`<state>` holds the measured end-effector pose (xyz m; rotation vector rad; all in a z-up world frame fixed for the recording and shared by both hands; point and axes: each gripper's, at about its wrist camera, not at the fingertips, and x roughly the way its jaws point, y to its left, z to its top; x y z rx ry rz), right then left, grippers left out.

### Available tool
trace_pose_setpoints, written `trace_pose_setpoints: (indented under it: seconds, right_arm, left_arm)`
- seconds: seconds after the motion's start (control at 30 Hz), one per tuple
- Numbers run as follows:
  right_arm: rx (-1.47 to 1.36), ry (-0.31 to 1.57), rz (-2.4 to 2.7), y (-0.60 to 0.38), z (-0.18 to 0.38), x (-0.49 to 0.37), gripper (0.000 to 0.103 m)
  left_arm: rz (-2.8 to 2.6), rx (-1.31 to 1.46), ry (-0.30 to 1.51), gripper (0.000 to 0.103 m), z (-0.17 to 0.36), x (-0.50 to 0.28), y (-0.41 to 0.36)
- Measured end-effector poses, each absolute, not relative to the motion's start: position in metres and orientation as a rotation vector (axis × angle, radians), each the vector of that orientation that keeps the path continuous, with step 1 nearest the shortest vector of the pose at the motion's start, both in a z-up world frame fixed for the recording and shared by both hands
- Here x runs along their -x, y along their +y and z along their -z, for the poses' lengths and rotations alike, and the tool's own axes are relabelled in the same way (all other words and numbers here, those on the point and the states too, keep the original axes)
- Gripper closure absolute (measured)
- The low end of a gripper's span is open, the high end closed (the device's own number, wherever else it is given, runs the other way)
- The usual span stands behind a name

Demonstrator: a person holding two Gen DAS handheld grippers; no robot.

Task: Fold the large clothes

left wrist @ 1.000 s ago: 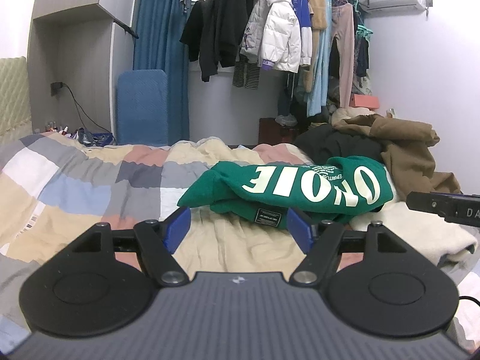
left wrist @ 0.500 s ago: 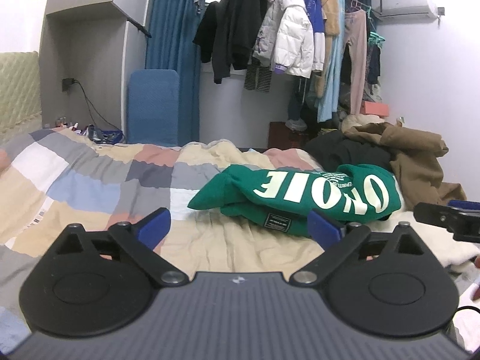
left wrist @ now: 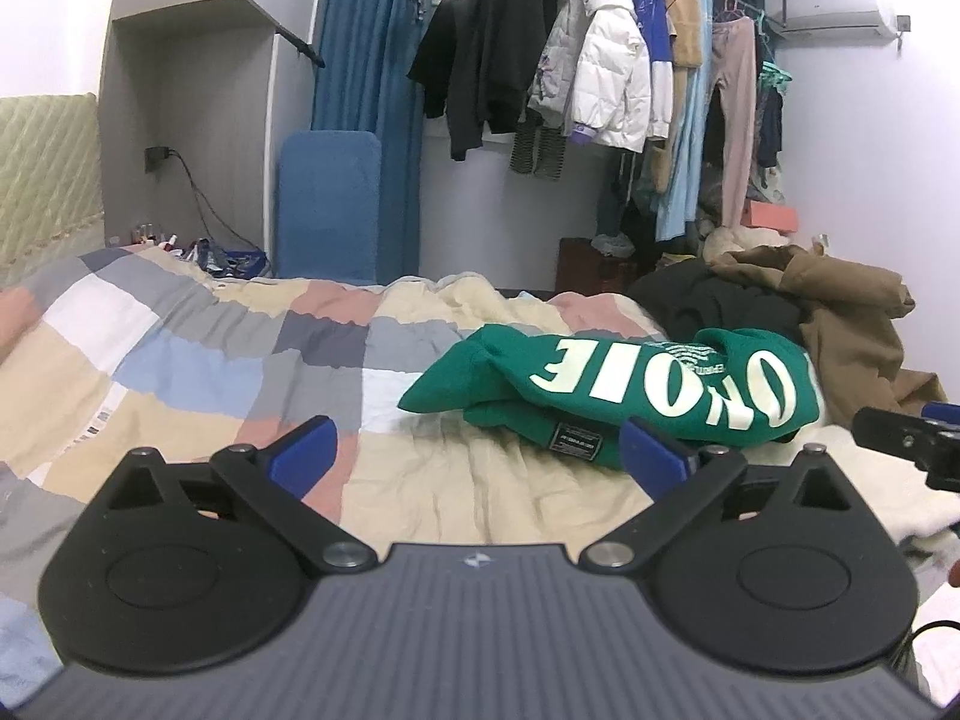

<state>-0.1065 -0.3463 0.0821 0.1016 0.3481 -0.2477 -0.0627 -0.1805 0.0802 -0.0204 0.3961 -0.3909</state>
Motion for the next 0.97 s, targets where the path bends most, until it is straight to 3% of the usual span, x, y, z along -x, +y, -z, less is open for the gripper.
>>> trace_pose_setpoints:
  seconds: [0.97]
  right_arm:
    - [-0.09,0.351,0.241,-0.339,-0.085,0.111,0.0]
  left_arm:
    - [0.401,0.031,0.368,0.001,-0.087,0.081,-0.179]
